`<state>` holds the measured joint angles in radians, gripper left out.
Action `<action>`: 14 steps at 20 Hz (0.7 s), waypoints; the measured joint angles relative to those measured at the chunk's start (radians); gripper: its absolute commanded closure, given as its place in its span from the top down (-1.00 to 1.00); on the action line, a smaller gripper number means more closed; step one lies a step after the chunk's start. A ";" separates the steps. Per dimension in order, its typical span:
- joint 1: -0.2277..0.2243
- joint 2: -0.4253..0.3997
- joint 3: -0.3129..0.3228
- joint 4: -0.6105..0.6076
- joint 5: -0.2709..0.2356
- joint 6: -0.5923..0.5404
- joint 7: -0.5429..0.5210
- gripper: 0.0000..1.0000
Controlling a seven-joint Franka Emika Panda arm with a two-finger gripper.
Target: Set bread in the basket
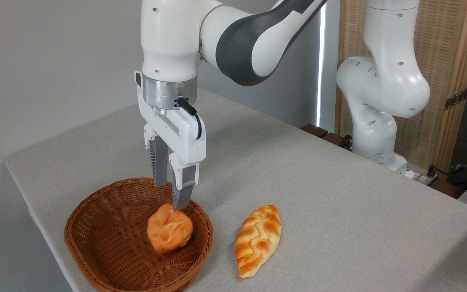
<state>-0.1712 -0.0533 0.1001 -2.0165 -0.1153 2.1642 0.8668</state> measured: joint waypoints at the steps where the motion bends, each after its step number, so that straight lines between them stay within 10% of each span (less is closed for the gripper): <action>1: 0.000 0.002 0.000 0.000 0.000 0.000 0.000 1.00; 8: 0.000 -0.025 0.000 0.023 0.000 -0.012 -0.066 1.00; 14: 0.000 -0.062 -0.002 0.146 0.021 -0.242 -0.130 1.00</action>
<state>-0.1712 -0.1154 0.0979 -1.8706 -0.0947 1.9227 0.7372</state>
